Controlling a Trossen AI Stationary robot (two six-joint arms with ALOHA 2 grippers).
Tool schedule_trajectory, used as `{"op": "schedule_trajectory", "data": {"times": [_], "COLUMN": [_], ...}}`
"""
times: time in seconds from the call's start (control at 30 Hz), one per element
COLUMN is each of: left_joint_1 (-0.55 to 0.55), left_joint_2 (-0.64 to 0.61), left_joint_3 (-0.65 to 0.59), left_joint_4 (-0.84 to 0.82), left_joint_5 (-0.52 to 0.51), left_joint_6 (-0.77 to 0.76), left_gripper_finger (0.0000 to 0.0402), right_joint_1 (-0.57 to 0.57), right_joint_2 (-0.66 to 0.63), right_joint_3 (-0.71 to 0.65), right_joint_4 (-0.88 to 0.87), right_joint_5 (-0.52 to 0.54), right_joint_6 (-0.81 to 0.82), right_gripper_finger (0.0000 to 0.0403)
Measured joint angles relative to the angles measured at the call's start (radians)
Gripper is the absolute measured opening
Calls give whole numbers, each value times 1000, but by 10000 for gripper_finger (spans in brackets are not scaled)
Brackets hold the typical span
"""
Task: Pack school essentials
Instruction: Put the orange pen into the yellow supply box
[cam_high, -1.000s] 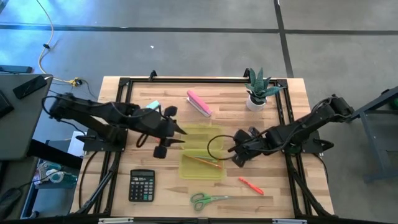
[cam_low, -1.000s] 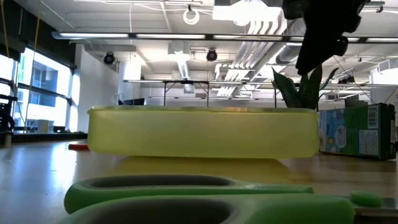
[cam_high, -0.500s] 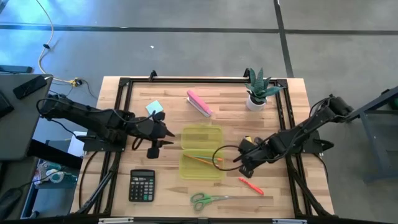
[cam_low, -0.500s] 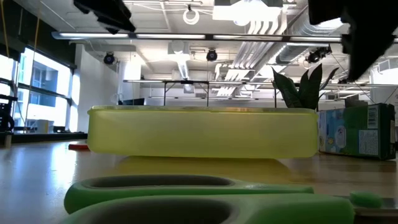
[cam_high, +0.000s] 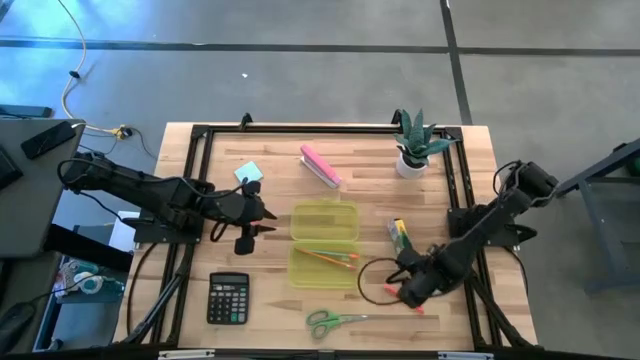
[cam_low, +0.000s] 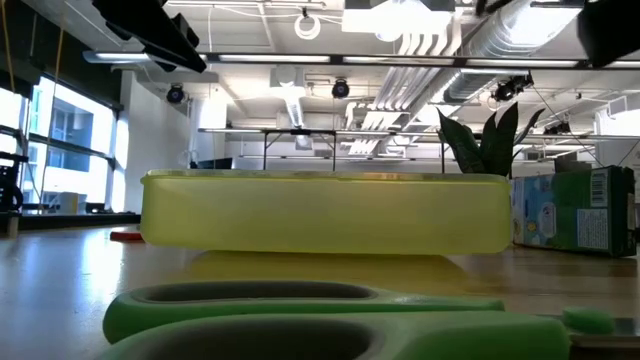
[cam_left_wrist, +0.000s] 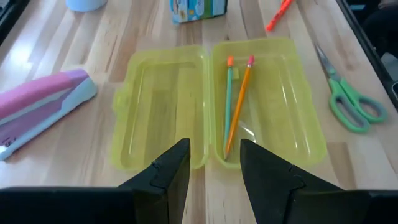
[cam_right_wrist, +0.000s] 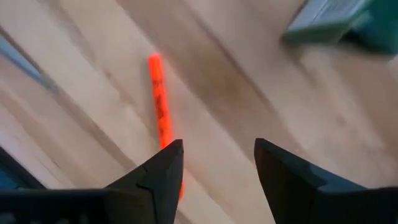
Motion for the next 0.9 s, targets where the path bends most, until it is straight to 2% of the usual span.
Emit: {"op": "schedule_trajectory", "data": {"times": [0.2,0.5,0.73,0.9], "left_joint_1": [0,0,0,0], "left_joint_2": [0,0,0,0], "left_joint_3": [0,0,0,0], "left_joint_4": [-2,-3,-3,-5], "left_joint_5": [0,1,1,2], "left_joint_6": [0,-15,-16,-16], "left_gripper_finger": [131,131,131,131], "right_joint_1": [72,90,89,89], "right_joint_2": [71,195,258,267], "right_joint_3": [0,0,4,5], "right_joint_4": [92,233,233,229], "right_joint_5": [-8,-50,-93,-87], "right_joint_6": [22,24,23,95], "right_gripper_finger": [188,189,189,175]}}
